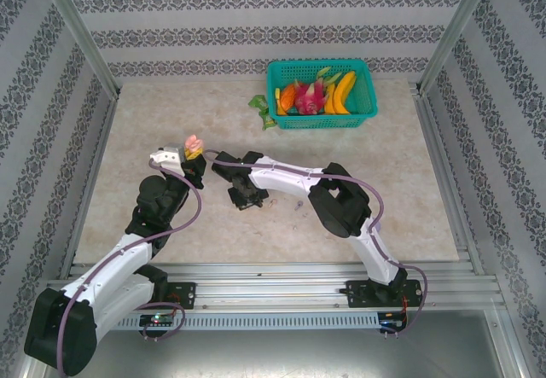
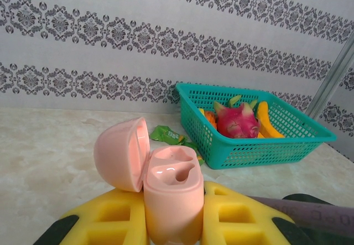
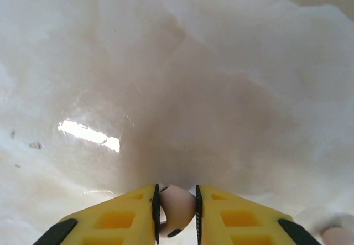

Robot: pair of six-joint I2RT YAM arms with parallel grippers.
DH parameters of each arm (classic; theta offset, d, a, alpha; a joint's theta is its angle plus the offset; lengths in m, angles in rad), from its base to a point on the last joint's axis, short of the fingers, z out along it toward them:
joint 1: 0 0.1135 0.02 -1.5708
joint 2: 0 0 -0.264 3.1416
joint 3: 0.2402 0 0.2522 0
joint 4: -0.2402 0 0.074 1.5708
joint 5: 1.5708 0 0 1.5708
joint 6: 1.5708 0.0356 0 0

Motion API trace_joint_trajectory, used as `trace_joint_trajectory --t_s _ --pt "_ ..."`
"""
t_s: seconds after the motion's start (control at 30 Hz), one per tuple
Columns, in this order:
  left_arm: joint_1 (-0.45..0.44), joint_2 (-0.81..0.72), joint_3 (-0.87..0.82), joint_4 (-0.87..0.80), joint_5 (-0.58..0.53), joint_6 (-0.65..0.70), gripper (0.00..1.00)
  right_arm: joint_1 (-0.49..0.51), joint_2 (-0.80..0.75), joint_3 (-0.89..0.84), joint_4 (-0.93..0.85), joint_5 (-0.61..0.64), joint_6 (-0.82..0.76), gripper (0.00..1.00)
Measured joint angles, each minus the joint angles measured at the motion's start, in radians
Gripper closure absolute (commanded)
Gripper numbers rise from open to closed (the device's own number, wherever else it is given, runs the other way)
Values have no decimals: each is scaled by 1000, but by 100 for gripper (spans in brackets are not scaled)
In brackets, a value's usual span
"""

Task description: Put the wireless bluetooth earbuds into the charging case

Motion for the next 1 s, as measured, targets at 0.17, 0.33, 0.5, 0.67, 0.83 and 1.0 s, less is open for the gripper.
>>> trace_joint_trajectory --t_s 0.17,0.33,0.5,0.67,0.83,1.0 --pt "2 0 0 -1 0 -7 100 0 0 32 -44 0 -114 74" --pt "2 0 0 -3 0 -7 100 0 16 52 -82 0 -180 72" --pt "2 0 0 -5 -3 -7 100 0 35 54 -103 0 -203 69" --pt "2 0 0 -5 -3 -7 100 0 38 54 -109 -3 -192 60" --pt "2 0 0 -3 -3 -7 100 0 25 45 -92 -28 -123 57" --pt "2 -1 0 -3 -3 -7 100 -7 -43 4 -49 -53 -24 57"
